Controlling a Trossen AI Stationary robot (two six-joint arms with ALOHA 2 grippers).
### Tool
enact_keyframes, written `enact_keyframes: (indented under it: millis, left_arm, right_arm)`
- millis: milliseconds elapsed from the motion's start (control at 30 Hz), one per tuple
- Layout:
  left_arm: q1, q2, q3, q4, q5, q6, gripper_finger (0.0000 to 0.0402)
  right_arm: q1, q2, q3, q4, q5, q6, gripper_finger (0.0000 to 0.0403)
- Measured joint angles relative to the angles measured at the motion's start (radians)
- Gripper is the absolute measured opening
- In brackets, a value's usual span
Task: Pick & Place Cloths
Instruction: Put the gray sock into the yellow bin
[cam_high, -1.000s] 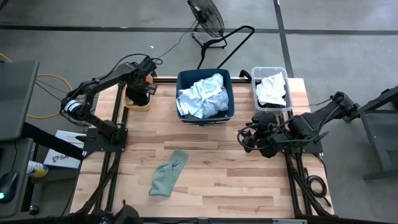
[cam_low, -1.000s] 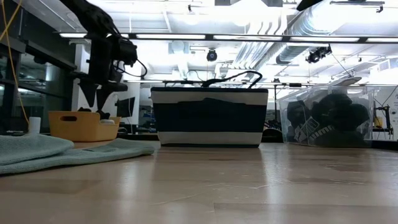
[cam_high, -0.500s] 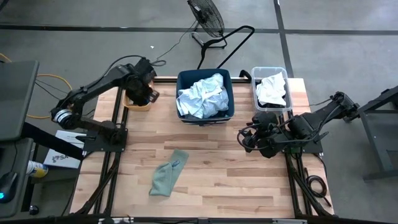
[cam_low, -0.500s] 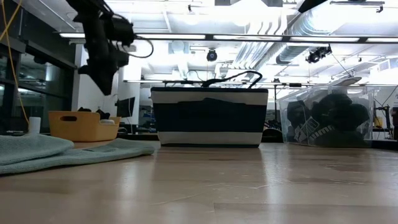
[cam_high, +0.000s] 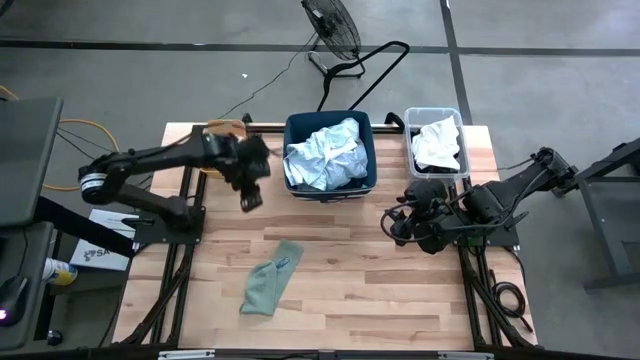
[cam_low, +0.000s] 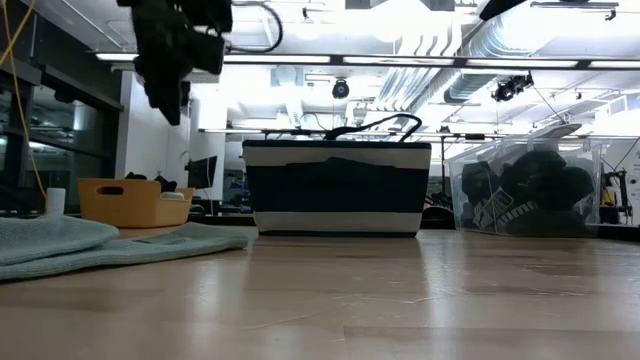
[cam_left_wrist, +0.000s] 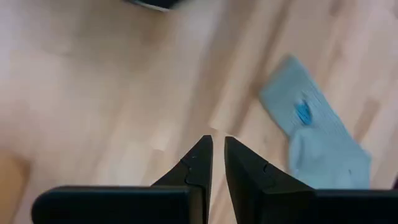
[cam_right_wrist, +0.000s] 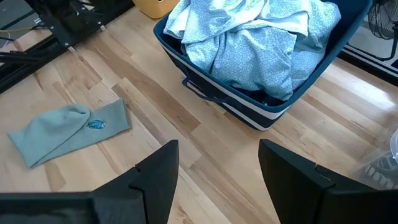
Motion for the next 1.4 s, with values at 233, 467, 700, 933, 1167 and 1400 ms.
enact_keyframes:
  millis: [233,467,700,933,1167,1400]
  left_arm:
    - [-0.252,0.0,0.0,0.0,0.001,-0.011,0.004]
    - [-0.441,0.0,0.0,0.057,-0.035,-0.04,0.004]
    - [-0.588,0.021,0.0,0.171,-0.13,-0.065,0.0085]
    - [-0.698,0.119,0.0,0.242,-0.148,-0.068,0.019]
    - [-0.793,0.237,0.0,0.313,-0.159,-0.066,0.0253]
    - [-0.861,0.346,0.0,0.337,-0.266,-0.065,0.027]
  right_arm:
    - [0.0,0.0,0.0,0.0,-0.025,-0.036,0.0213]
    - [0.0,0.0,0.0,0.001,-0.04,-0.075,0.0213]
    - [0.001,0.0,0.0,0.001,-0.095,-0.079,0.0213]
    - [0.001,0.0,0.0,0.001,-0.134,-0.105,0.0213]
    - [0.001,0.0,0.0,0.002,-0.135,-0.132,0.0213]
    - [0.001,0.0,0.0,0.004,-0.143,-0.15,0.0213]
